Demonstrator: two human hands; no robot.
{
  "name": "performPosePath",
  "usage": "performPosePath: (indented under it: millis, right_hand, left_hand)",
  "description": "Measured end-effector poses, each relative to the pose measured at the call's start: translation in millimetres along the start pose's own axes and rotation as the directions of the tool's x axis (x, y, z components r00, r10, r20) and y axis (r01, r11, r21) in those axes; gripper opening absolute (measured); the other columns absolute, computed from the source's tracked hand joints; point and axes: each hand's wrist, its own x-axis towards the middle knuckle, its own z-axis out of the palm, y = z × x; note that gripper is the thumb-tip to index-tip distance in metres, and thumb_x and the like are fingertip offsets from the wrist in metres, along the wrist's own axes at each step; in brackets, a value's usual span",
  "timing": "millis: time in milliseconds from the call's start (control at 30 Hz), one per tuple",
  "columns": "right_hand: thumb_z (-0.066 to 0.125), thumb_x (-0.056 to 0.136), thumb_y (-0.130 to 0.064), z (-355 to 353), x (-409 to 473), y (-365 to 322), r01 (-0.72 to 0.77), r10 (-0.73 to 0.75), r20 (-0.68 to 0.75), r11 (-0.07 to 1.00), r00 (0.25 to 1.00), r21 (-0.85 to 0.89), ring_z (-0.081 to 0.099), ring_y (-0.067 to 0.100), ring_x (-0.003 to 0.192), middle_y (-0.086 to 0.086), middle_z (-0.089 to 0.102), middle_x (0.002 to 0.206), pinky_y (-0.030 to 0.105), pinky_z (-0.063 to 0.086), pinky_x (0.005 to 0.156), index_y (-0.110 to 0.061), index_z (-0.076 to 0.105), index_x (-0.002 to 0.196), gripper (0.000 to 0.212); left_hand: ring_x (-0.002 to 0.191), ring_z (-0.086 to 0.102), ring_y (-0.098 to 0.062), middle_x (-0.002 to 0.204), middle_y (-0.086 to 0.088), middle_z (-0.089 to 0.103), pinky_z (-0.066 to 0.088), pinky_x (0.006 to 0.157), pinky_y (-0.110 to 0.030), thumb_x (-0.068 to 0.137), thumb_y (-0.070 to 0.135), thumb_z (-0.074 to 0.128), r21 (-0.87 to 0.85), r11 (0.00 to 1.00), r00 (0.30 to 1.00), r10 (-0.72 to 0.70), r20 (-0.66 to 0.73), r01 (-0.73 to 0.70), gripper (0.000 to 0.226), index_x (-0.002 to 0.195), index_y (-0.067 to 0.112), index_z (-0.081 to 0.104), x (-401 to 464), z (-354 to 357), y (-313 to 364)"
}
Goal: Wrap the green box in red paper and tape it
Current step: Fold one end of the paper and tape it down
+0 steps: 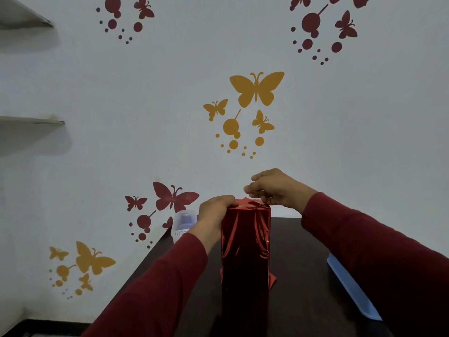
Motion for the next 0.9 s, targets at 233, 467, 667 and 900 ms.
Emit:
performPosePath:
  millis: [233,467,667,900]
  right_hand:
    - [0.079,0.083,0.001,3.4,13.9,-0.7,-0.046,0.040,-0.041,0.987,0.998,-0.155,0.068,0.021,0.080,0.015,0.074,0.089,0.022,0.044,0.056,-0.011,0.063,0.081,0.020]
    - [0.085,0.078,-0.004,4.5,20.8,1.6,-0.065,0.051,-0.072,0.976,0.996,-0.210,0.057,0.011,0.056,0.010,0.072,0.079,0.020,0.045,0.055,-0.011,0.067,0.084,0.020]
    - [0.086,0.077,-0.005,6.6,23.1,4.3,-0.059,0.037,-0.088,0.964,0.995,-0.260,0.055,0.012,0.058,0.008,0.069,0.077,0.022,0.042,0.055,-0.012,0.066,0.083,0.022]
    - [0.090,0.071,-0.010,10.1,26.9,0.7,-0.071,0.030,-0.112,0.923,0.993,-0.378,0.050,0.011,0.042,0.005,0.066,0.063,0.021,0.038,0.043,-0.011,0.063,0.068,0.027]
  left_hand:
    - [0.053,0.059,-0.013,0.068,-0.001,0.067,0.041,0.040,-0.014,0.080,0.002,0.073,-0.018,1.000,1.000,0.011,0.011,-0.010,0.010,0.078,0.011,0.072,3.5,-0.4,-2.0]
    - [0.054,0.060,-0.014,0.071,-0.003,0.069,0.042,0.040,-0.015,0.079,0.003,0.073,-0.008,1.000,1.000,0.005,0.015,-0.005,0.010,0.086,0.009,0.075,7.7,-1.8,-4.0]
    - [0.056,0.061,-0.014,0.073,-0.003,0.069,0.043,0.041,-0.015,0.079,0.003,0.073,0.001,1.000,1.000,0.009,0.014,-0.009,0.010,0.087,0.010,0.075,13.3,-1.7,-6.5]
    - [0.056,0.062,-0.016,0.072,-0.004,0.069,0.044,0.043,-0.018,0.080,0.001,0.071,-0.010,0.999,0.999,-0.035,0.002,0.035,0.008,0.082,0.009,0.072,18.0,-2.3,-6.7]
